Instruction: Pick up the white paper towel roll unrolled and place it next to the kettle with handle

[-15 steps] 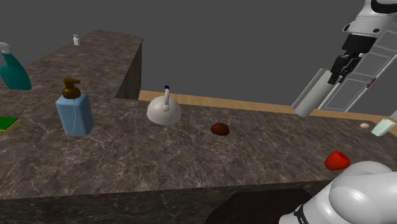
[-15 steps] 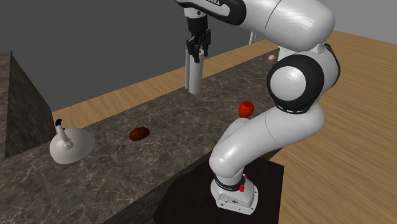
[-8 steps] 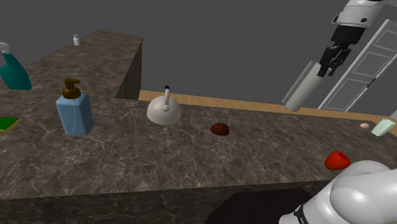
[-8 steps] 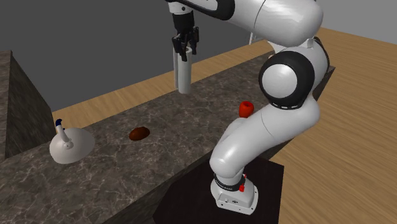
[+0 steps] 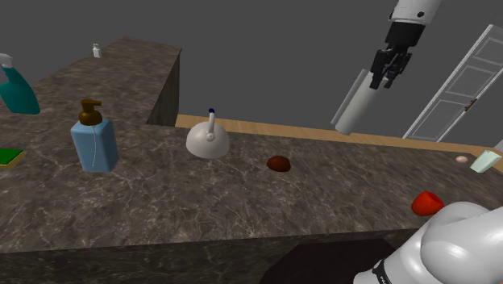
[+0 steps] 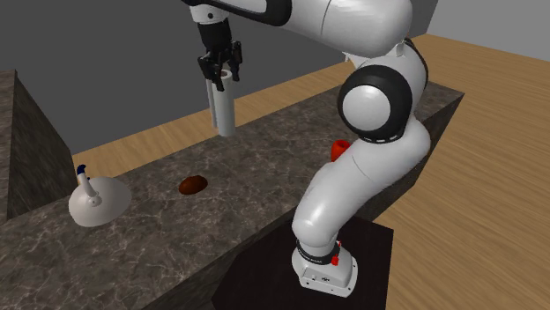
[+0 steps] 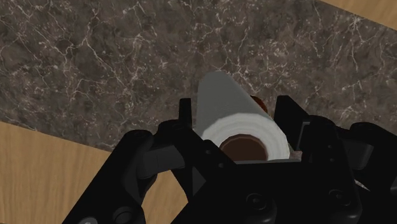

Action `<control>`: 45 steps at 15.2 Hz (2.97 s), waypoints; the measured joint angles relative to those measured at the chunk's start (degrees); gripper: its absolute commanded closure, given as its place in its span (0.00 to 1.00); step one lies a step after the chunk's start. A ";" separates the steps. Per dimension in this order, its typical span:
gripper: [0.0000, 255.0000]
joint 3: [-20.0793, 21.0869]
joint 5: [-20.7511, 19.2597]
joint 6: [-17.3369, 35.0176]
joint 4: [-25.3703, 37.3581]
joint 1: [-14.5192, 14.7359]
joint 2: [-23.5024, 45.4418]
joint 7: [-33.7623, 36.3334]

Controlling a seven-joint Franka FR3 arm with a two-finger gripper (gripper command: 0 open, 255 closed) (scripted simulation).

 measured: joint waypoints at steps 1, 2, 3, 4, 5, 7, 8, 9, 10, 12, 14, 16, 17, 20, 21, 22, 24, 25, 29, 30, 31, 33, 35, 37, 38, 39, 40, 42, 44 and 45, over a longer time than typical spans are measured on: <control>1.00 0.88 0.68 -0.04 1.20 0.45 1.30 1.31; 1.00 1.64 1.29 0.15 2.24 0.87 2.66 2.50; 1.00 2.23 1.80 0.01 3.84 1.22 4.24 3.43; 1.00 2.85 2.22 0.53 4.07 1.56 5.10 4.45; 1.00 3.77 2.79 0.25 5.43 2.06 6.32 5.84; 1.00 4.98 3.57 0.08 8.03 2.77 8.90 7.80; 1.00 5.63 3.95 -0.07 9.45 3.16 10.24 8.86; 1.00 6.22 4.32 0.18 10.88 3.54 11.97 9.88; 1.00 6.78 4.59 -0.04 12.32 3.90 13.26 10.82; 1.00 8.13 5.20 -0.35 15.80 4.84 16.57 13.15; 1.00 9.28 5.61 -1.17 20.14 5.72 20.19 15.23; 1.00 10.17 5.83 -1.62 24.15 6.48 23.78 16.91; 1.00 10.83 5.93 -2.38 26.68 7.12 25.65 18.18; 1.00 12.04 5.89 -4.83 36.37 8.62 32.98 20.77; 1.00 12.42 5.78 -6.07 40.48 9.20 35.89 21.62; 1.00 12.74 5.70 -6.92 43.40 9.77 38.02 22.45; 1.00 12.89 5.73 -6.11 43.01 10.03 38.45 22.91; 1.00 12.92 5.77 -5.33 41.89 10.07 38.12 23.06; 1.00 12.91 5.95 -0.89 35.08 9.95 35.73 23.21; 1.00 12.90 6.00 0.23 33.34 9.91 35.12 23.22; 1.00 12.88 6.03 1.12 32.08 9.86 34.73 23.18; 1.00 12.89 6.09 3.00 29.40 9.84 33.95 23.27; 1.00 12.87 6.14 5.01 26.48 9.79 33.04 23.28; 1.00 12.87 6.18 6.67 24.29 9.78 32.50 23.35; 1.00 12.86 6.20 7.60 22.94 9.75 32.08 23.35; 1.00 12.84 6.22 8.56 21.62 9.72 31.73 23.34; 1.00 12.81 6.23 9.42 20.51 9.67 31.47 23.28; 1.00 12.84 6.25 11.03 18.74 9.70 31.30 23.41; 1.00 12.80 6.27 12.93 16.38 9.65 30.85 23.40; 1.00 12.79 6.29 13.71 15.31 9.63 30.56 23.40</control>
